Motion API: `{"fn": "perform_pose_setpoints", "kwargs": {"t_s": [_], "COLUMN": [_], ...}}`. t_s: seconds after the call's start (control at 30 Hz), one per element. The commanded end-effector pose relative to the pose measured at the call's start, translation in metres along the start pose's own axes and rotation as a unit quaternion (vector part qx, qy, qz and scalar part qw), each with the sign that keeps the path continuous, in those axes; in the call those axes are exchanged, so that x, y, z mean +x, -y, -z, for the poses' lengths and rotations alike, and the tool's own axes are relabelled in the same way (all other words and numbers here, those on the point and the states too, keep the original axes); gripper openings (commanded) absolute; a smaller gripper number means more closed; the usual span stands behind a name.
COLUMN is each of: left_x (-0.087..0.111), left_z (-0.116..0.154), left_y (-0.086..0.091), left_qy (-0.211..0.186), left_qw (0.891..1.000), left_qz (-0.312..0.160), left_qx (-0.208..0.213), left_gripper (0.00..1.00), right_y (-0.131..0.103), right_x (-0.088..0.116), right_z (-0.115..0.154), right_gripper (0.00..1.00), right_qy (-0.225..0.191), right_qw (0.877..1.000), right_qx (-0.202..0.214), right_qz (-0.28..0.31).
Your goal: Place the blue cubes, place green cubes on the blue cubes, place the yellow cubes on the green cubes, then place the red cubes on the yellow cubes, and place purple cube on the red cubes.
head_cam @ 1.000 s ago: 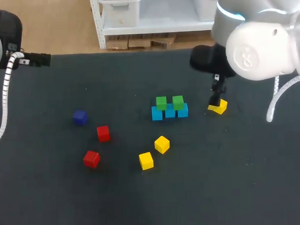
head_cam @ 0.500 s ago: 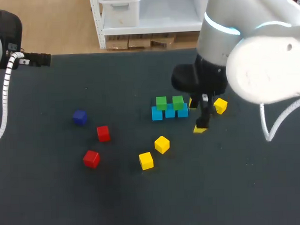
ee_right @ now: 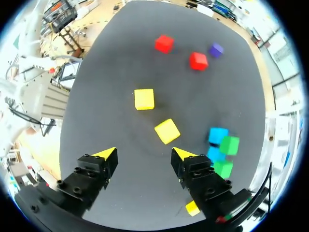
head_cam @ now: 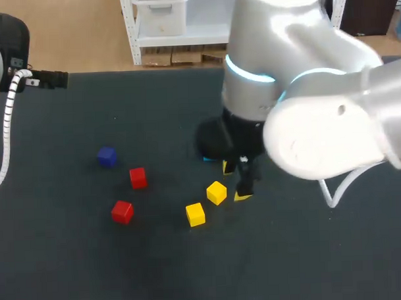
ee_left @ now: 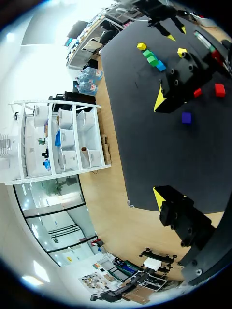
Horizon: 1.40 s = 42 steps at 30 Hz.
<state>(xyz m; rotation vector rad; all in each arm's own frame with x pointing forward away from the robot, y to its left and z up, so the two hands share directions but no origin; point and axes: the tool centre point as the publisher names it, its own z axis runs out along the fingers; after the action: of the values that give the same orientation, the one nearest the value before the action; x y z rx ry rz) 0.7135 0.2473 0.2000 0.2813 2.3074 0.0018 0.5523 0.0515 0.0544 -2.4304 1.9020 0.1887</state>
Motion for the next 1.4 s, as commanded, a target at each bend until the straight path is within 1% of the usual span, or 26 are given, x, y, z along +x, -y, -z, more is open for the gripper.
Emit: {"fn": "perform_pose_setpoints", "kwargs": {"t_s": [0.03,0.1,0.2,0.33,0.6,0.77,0.87,1.0,1.1,1.13,1.2,1.23,1.27,1.33,1.4], "left_x": [-0.001,-0.001,-0.001,-0.001,-0.001,-0.001,-0.001,-0.001,-0.001,-0.001,-0.001,-0.001,-0.001,-0.001,-0.001], "left_z": [0.0,0.0,0.0,0.0,0.0,0.0,0.0,0.0,0.0,0.0,0.0,0.0,0.0,0.0,0.0], "left_y": [-0.002,-0.002,-0.002,-0.002,-0.002,-0.002,-0.002,-0.002,-0.002,-0.002,-0.002,-0.002,-0.002,-0.002,-0.002], "left_qy": [-0.001,-0.001,-0.001,-0.001,-0.001,-0.001,-0.001,-0.001,-0.001,-0.001,-0.001,-0.001,-0.001,-0.001,-0.001], "left_qw": [1.0,1.0,1.0,1.0,1.0,1.0,1.0,1.0,1.0,1.0,1.0,1.0,1.0,1.0,1.0], "left_qz": [-0.001,-0.001,-0.001,-0.001,-0.001,-0.001,-0.001,-0.001,-0.001,-0.001,-0.001,-0.001,-0.001,-0.001,-0.001], "left_qx": [0.004,0.004,0.004,0.004,0.004,0.004,0.004,0.004,0.004,0.004,0.004,0.004,0.004,0.004,0.004], "left_gripper": [1.0,1.0,1.0,1.0,1.0,1.0,1.0,1.0,1.0,1.0,1.0,1.0,1.0,1.0,1.0], "right_y": [0.01,0.011,0.017,0.024,0.036,0.038,0.036,0.035,0.035,0.034,0.033,0.033,0.032,0.031,0.03], "right_x": [-0.013,-0.016,-0.018,-0.02,-0.016,-0.012,-0.011,-0.011,-0.011,-0.011,-0.01,-0.01,-0.009,-0.007,-0.005], "right_z": [-0.016,-0.022,-0.032,-0.038,-0.043,-0.049,-0.051,-0.053,-0.053,-0.053,-0.052,-0.051,-0.05,-0.047,-0.043], "right_gripper": [0.68,0.69,0.67,0.64,0.67,0.6,0.6,0.56,0.44,0.38,0.24,0.11,0.05,0.0,0.0], "right_qy": [-0.013,-0.017,-0.03,-0.042,-0.048,-0.055,-0.057,-0.058,-0.057,-0.057,-0.055,-0.054,-0.053,-0.052,-0.047], "right_qw": [1.0,0.999,0.998,0.997,0.997,0.997,0.996,0.996,0.996,0.996,0.997,0.997,0.997,0.997,0.998], "right_qx": [-0.017,-0.026,-0.028,-0.023,-0.021,-0.025,-0.027,-0.028,-0.029,-0.03,-0.032,-0.033,-0.034,-0.036,-0.04], "right_qz": [0.023,0.038,0.052,0.064,0.063,0.057,0.057,0.055,0.054,0.053,0.05,0.049,0.047,0.043,0.034]}}
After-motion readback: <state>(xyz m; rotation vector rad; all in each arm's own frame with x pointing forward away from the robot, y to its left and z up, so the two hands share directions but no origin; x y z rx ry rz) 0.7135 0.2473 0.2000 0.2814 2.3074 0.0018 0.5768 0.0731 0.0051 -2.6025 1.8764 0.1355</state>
